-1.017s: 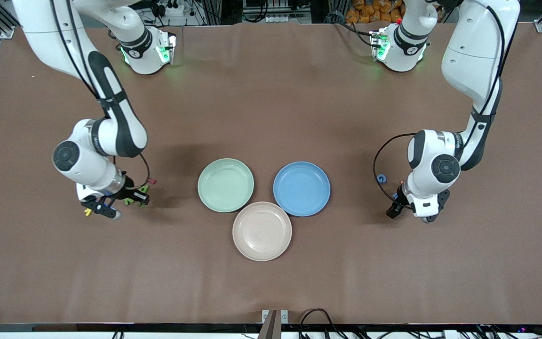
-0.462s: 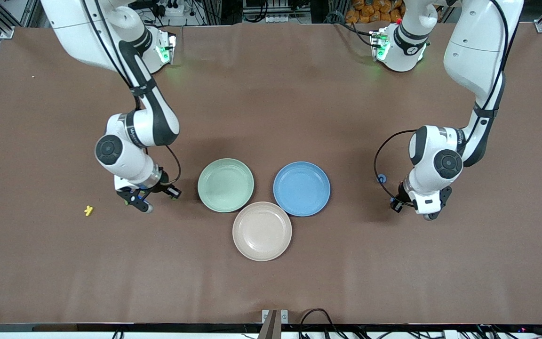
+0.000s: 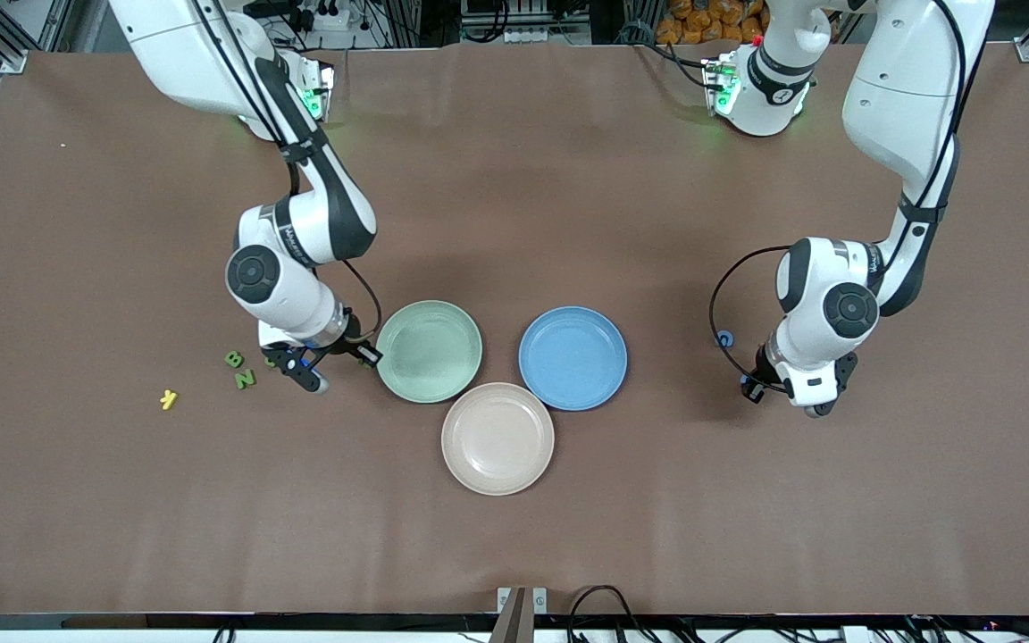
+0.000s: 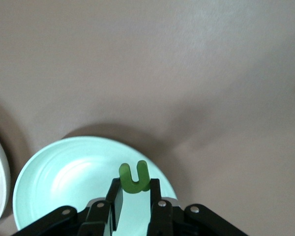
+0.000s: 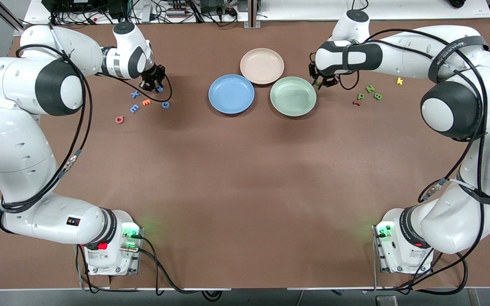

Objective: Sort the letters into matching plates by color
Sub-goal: 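Drop the u and g onto the green and blue plates with both grippers, then return both grippers to the letters and grasp the green N and blue G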

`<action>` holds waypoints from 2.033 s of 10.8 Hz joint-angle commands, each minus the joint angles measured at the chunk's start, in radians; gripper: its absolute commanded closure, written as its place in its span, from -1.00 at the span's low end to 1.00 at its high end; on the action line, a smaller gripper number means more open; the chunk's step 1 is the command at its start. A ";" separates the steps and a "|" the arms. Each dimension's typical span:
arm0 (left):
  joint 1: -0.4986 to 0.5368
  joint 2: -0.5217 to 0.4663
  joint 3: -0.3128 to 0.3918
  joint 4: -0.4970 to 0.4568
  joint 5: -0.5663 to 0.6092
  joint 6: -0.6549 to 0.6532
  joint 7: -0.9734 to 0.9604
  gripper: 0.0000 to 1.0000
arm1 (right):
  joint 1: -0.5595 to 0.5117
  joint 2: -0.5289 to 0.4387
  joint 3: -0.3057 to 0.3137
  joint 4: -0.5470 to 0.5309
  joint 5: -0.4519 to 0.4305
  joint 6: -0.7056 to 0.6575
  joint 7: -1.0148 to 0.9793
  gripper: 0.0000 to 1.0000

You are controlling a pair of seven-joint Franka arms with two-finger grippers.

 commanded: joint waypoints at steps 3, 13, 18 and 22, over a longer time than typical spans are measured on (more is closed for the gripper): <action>-0.008 -0.137 -0.115 -0.014 -0.006 -0.126 0.051 1.00 | 0.040 0.031 0.034 0.055 0.000 -0.014 0.153 0.48; -0.211 0.030 -0.197 0.177 -0.017 -0.126 -0.369 1.00 | -0.073 0.022 -0.008 0.061 -0.080 -0.104 -0.346 -1.00; -0.229 0.042 -0.160 0.199 -0.007 -0.106 -0.319 -1.00 | -0.215 0.031 -0.031 0.060 -0.136 -0.100 -0.500 -1.00; -0.222 0.022 -0.143 0.191 -0.009 -0.108 -0.250 -1.00 | -0.294 0.046 -0.028 0.058 -0.212 -0.095 -0.713 -1.00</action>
